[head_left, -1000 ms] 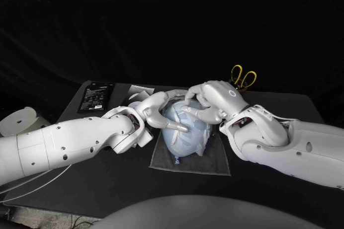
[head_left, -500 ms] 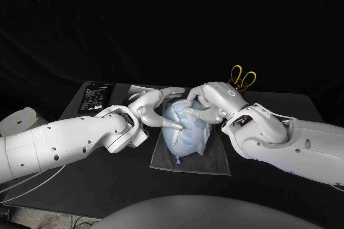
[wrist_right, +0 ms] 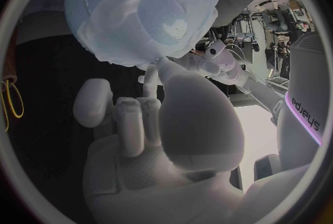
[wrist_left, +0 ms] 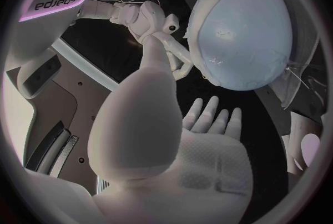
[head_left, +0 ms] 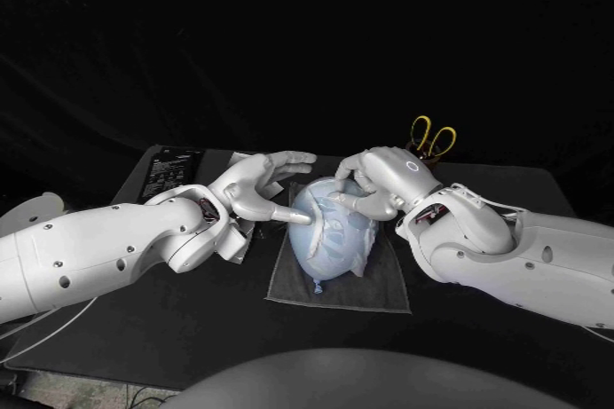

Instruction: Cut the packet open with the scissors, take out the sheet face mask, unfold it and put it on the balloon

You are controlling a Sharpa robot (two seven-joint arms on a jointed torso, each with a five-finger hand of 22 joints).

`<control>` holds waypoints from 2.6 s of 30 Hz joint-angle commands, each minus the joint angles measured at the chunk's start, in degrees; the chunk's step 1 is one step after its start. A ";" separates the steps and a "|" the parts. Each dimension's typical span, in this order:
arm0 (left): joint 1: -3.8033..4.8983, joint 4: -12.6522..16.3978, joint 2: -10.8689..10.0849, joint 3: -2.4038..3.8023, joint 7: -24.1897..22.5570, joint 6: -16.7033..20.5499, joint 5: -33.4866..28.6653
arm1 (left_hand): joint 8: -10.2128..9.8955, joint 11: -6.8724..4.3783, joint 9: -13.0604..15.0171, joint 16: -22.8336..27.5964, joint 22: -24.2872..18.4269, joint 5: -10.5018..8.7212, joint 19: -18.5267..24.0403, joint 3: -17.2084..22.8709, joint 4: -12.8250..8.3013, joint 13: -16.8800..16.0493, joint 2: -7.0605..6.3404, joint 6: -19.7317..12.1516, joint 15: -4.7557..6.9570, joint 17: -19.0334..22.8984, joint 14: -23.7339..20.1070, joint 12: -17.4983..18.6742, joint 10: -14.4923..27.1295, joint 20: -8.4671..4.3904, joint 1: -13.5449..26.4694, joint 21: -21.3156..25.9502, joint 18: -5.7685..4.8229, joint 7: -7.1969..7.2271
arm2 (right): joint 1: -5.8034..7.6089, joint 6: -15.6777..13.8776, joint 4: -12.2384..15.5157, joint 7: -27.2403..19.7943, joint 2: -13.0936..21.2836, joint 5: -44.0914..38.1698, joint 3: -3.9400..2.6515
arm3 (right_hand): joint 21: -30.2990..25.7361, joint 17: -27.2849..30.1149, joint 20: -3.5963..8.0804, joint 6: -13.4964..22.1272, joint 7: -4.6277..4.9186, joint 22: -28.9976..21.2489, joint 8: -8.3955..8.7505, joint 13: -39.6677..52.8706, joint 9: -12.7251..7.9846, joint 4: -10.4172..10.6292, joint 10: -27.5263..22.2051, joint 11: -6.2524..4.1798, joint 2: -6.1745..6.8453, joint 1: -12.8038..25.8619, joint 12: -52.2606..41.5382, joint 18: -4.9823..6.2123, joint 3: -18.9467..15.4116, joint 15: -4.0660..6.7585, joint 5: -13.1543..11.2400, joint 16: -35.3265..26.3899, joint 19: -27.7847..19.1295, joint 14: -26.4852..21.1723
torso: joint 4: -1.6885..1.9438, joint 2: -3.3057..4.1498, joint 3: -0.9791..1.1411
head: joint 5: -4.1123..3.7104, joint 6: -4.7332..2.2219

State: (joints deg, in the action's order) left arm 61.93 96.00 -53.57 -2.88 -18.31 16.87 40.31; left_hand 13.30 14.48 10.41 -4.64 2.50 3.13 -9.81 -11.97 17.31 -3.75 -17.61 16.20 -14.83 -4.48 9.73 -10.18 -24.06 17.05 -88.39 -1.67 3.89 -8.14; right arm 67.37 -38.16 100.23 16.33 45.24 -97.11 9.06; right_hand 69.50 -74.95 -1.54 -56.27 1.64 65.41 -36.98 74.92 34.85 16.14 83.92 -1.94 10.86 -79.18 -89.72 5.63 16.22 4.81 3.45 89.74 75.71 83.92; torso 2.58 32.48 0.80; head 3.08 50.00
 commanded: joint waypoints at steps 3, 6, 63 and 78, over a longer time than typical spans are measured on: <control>1.00 0.81 -2.64 0.31 -0.05 -0.41 -3.04 | 4.86 0.56 3.01 -10.08 1.90 0.02 -7.60 6.98 -0.12 -1.46 0.98 7.30 0.73 -6.69 19.40 -4.86 -9.66 -0.08 -3.41 -2.21 -0.25 -8.53 | -0.07 0.97 -0.43 -0.03 -0.11 -0.07 0.01 | -0.33 -15.05 0.17 0.42 0.07 0.03 -0.19 15.08 0.04 0.01 6.08 -0.30 0.10 -0.34 -0.28 0.15 -0.29 0.44 -0.30 0.26 -0.07 6.08 | -0.03 -0.01 0.04 | -0.11 0.00; 1.29 1.16 -4.24 0.35 0.00 0.76 -3.11 | 11.22 -0.46 6.59 -16.28 5.34 -0.13 -22.00 12.11 -0.30 -2.14 4.66 17.34 2.51 -9.49 27.70 -8.06 -15.28 -0.27 -4.49 -7.30 0.11 -8.04 | -0.08 0.97 -0.67 -0.06 -0.14 -0.07 0.01 | -0.33 -15.05 0.17 0.42 0.07 0.03 -0.19 15.08 0.04 0.01 6.08 -0.30 0.10 -0.34 -0.28 0.15 -0.29 0.44 -0.30 0.26 -0.07 6.08 | 0.00 -0.06 0.09 | -0.10 0.00; 0.52 9.80 -3.61 -5.43 14.03 5.63 0.59 | 5.59 -10.53 3.83 -82.84 73.57 -0.36 -72.02 21.02 -0.96 -59.81 9.80 34.39 14.95 -78.44 78.36 -66.30 -51.79 -11.98 -0.65 -81.17 -0.75 -0.81 | -0.11 2.57 -2.10 -0.12 -0.70 -0.17 0.07 | -0.39 -15.05 0.20 0.47 0.00 0.08 -0.73 15.08 0.58 0.13 6.08 -0.35 -0.02 -0.21 -0.28 0.14 -0.37 0.47 -0.32 0.26 -0.10 6.08 | 0.05 -0.19 0.28 | -0.34 0.00; 0.34 8.44 -1.76 -5.43 20.65 5.33 0.77 | 4.07 -10.05 2.86 -82.79 73.58 -0.39 -71.75 19.26 -0.68 -59.67 9.47 34.11 14.43 -78.28 78.27 -66.16 -51.11 -11.37 2.90 -81.26 -0.69 -1.16 | -0.11 2.70 -2.00 -0.10 -0.69 -0.18 0.07 | -0.40 -15.05 0.20 0.48 -0.03 0.10 -0.83 15.08 0.69 0.14 6.08 -0.38 -0.05 -0.21 -0.28 0.14 -0.38 0.48 -0.31 0.26 -0.10 6.08 | 0.05 -0.19 0.30 | -0.55 0.00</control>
State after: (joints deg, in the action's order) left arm 62.41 104.57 -55.46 -8.24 -0.79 22.33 41.05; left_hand 17.72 4.21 13.33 -87.23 75.02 2.67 -81.70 7.66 16.60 -63.32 -8.24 50.11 0.05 -74.94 84.03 -76.22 -75.25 5.35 -86.00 -82.66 4.33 -9.33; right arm 67.33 -36.48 98.22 16.21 44.53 -96.91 9.09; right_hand 69.21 -74.95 -1.55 -56.28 1.64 65.43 -37.49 74.91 35.50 16.30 83.91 -1.93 10.85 -79.17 -89.80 5.59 16.05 4.94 3.45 89.80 75.70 84.06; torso 2.59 32.30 1.10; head 2.59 50.00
